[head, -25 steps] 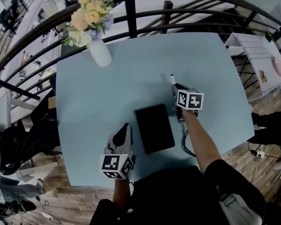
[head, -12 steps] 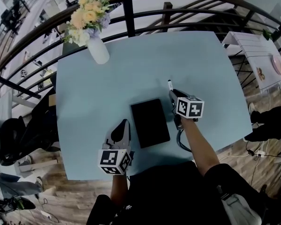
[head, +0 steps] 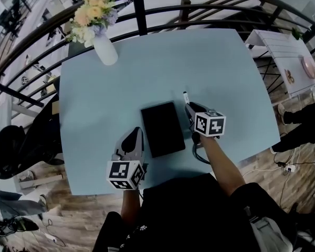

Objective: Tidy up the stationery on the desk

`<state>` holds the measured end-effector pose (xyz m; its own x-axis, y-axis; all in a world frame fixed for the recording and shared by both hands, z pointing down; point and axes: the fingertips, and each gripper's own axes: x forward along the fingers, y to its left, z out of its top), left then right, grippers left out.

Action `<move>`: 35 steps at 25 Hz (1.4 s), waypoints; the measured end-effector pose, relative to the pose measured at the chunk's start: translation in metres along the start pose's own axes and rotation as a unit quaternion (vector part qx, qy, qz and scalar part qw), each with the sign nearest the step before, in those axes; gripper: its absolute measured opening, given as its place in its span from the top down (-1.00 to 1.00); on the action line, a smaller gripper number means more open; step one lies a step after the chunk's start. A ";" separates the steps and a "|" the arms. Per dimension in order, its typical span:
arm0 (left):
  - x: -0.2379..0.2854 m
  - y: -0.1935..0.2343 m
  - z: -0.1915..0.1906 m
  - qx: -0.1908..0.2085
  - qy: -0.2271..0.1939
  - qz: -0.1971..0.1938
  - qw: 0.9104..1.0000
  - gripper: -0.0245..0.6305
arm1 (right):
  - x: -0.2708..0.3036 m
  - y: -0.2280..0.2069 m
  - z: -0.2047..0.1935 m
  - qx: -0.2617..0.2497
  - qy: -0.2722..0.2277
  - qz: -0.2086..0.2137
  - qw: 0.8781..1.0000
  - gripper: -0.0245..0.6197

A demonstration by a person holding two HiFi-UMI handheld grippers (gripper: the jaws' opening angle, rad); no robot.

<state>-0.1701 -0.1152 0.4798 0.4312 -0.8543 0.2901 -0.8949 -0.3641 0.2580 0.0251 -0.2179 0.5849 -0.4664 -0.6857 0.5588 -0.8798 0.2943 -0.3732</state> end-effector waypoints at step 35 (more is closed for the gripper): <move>0.007 -0.025 -0.005 0.007 0.003 0.006 1.000 0.95 | -0.005 0.028 -0.071 0.001 0.100 0.056 0.993 0.68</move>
<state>-0.1443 -0.1106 0.4803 0.4201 -0.8571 0.2980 -0.9019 -0.3581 0.2416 -0.0038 -0.1592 0.6243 -0.5702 -0.5034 0.6492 -0.8214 0.3590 -0.4431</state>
